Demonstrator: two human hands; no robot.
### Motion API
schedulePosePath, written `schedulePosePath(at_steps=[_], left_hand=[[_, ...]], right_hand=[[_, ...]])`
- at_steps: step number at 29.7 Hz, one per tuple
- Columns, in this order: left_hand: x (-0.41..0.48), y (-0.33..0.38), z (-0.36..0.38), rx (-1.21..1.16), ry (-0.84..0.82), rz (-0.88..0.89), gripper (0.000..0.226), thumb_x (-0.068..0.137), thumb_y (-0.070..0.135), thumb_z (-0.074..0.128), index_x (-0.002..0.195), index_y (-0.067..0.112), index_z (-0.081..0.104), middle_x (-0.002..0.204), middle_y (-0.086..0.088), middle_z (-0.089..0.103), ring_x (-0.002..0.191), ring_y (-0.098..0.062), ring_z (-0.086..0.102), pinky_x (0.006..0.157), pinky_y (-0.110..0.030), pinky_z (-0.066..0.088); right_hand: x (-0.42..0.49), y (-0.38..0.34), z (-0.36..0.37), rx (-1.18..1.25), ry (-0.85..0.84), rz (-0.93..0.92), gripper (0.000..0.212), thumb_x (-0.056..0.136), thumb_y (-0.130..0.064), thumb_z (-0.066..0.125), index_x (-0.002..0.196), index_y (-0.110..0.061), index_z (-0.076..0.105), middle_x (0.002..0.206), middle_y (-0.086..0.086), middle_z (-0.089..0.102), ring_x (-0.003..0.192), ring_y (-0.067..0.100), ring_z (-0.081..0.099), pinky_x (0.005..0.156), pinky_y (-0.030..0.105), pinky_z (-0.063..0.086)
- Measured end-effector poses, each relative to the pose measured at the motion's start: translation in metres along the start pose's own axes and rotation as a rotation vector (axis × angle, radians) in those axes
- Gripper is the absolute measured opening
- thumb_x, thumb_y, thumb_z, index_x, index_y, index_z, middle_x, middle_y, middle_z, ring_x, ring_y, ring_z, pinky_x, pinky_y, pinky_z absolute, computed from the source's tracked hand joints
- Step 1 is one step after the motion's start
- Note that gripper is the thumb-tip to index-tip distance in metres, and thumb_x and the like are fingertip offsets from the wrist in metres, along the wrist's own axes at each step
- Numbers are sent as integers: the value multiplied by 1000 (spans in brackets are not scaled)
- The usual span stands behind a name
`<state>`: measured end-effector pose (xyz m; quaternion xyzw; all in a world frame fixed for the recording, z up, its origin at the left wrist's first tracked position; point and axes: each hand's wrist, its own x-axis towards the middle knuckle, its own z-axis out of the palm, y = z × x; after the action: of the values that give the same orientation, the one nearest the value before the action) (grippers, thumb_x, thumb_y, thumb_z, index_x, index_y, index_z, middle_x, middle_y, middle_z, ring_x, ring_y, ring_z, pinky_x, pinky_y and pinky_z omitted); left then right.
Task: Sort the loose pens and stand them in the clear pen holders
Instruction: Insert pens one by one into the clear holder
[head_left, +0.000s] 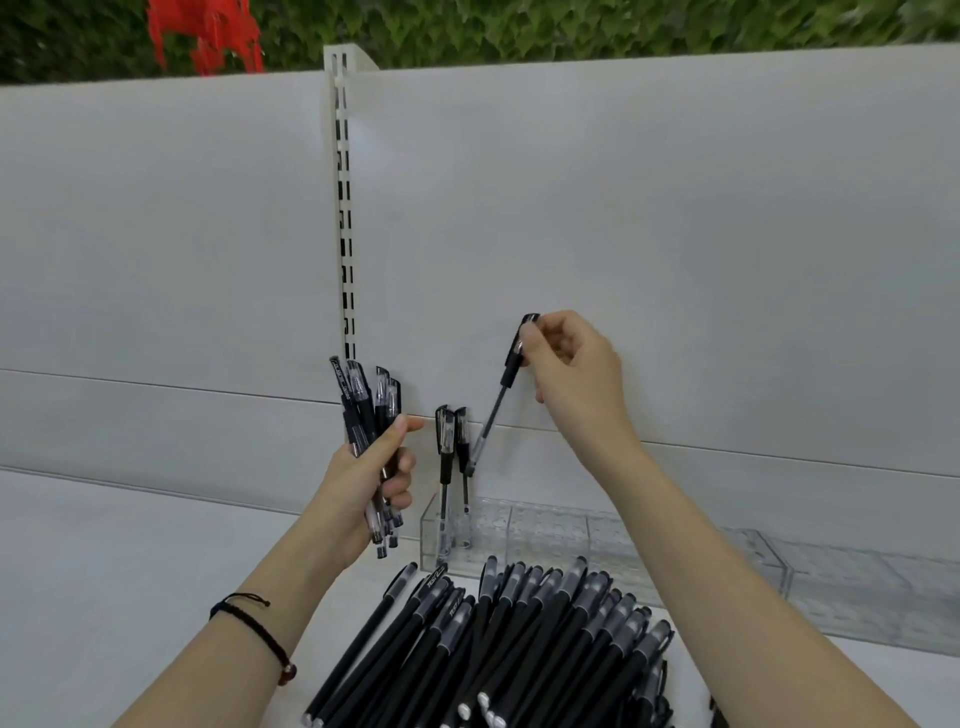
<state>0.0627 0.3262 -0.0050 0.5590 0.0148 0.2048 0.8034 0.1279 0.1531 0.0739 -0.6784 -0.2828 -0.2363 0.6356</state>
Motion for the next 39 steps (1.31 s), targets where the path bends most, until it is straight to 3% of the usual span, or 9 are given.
schedulePosePath(at_steps=[4,8,17,20,23,28,32,36,39], left_hand=[[1,0,2,-11,-20,-23,23,92,36,56,89,14,54,57,3,40,41,-7,25,38,-17,25],[0,2,6,-48,-55,-26,27,97,31,52,78,18,36,61,1,43,40,-6,25,35,-17,24],[1,3,5,-100,-26,2,10,97,10,51,102,3,54,71,-6,59,49,-11,47,38,-18,36],[-2,4,5,-170,-83,36,12,87,10,58,99,7,56,83,-7,65,56,-11,53,41,-19,42],[-6,6,7,-156,-141,43,19,81,12,60,98,5,55,82,-9,66,57,-12,55,42,-20,43],[-11,3,12,-44,-190,36,25,81,11,62,103,1,59,84,-13,69,59,-14,58,46,-22,46],[-11,6,12,-29,-171,28,31,81,18,63,106,-1,61,93,-17,73,72,-18,71,54,-24,55],[-6,8,8,-81,-41,74,20,90,16,59,97,-2,63,97,-19,74,92,-27,73,76,-30,60],[-3,7,4,-62,65,71,16,97,15,54,94,3,64,91,-13,76,82,-19,74,68,-26,61]], right_hand=[[-4,6,5,-208,-123,-50,10,90,-25,64,81,-20,64,76,-4,68,75,16,63,71,32,50],[-10,9,12,-363,-186,-82,10,88,-30,64,83,-21,65,73,-12,64,70,9,58,72,31,50],[-16,23,16,-661,-500,-27,20,87,-40,65,88,-21,70,81,-4,71,84,17,66,75,32,52],[-15,21,14,-692,-429,8,33,84,-51,62,78,-20,70,72,-1,71,76,18,66,70,33,53],[-11,12,11,-494,-281,31,30,85,-48,63,73,-21,69,68,-3,69,70,11,65,65,29,50],[-18,-4,13,38,-389,170,14,87,-25,71,78,-15,68,70,1,63,38,-2,43,44,15,35],[-17,-1,15,105,-364,205,14,90,-17,67,77,-10,65,67,1,61,35,6,40,38,13,30],[-9,2,14,55,-194,126,17,93,-18,61,78,-11,63,68,2,60,39,7,40,47,21,36],[-3,3,10,38,-124,84,18,95,-20,59,79,-12,62,68,2,59,42,6,41,52,25,37]])
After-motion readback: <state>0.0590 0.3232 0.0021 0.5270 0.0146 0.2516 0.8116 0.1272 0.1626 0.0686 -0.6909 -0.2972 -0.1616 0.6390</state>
